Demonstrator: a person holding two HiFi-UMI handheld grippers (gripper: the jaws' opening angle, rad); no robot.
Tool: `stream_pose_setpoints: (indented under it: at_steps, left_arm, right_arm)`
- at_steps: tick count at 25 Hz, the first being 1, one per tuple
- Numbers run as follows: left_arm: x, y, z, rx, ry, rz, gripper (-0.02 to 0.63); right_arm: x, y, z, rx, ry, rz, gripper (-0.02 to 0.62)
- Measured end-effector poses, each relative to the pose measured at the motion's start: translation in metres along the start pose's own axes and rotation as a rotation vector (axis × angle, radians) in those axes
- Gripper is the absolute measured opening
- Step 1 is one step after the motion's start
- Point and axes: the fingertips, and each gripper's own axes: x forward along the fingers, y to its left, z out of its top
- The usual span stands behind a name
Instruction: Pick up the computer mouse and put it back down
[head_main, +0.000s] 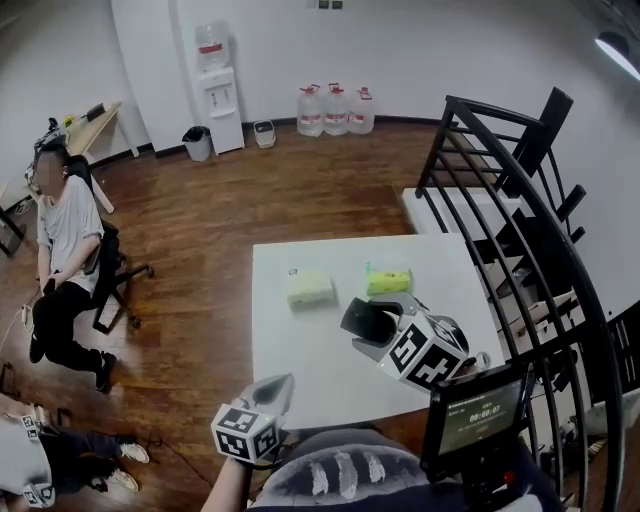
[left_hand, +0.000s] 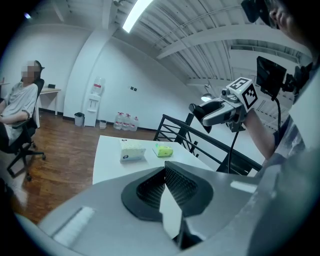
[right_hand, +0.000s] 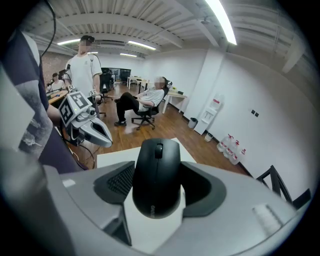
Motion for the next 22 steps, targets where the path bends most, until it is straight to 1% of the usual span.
stream_pose_setpoints:
  at_steps: [7, 10, 15, 19, 22]
  left_arm:
    - [0.0, -0.017, -0.007, 0.049, 0.025, -0.079, 0.015]
    - [0.003, -0.024, -0.008, 0.064, 0.03, -0.09, 0.015]
    - [0.003, -0.044, 0.001, 0.081, 0.008, -0.079, 0.015]
    - [0.004, -0.056, 0.007, 0.109, -0.009, -0.037, 0.014]
    - [0.012, -0.074, 0.013, 0.112, -0.037, -0.009, 0.015]
  right_arm:
    - [-0.007, 0.024, -0.004, -0.064, 0.062, 0.011, 0.296]
    - [-0.013, 0.031, -0.009, -0.076, 0.069, 0.026, 0.296]
    - [-0.034, 0.029, -0.016, -0.101, 0.06, 0.019, 0.296]
    - [-0.05, 0.026, -0.019, -0.126, 0.029, 0.022, 0.296]
    - [-0.064, 0.018, -0.027, -0.154, 0.016, 0.022, 0.296]
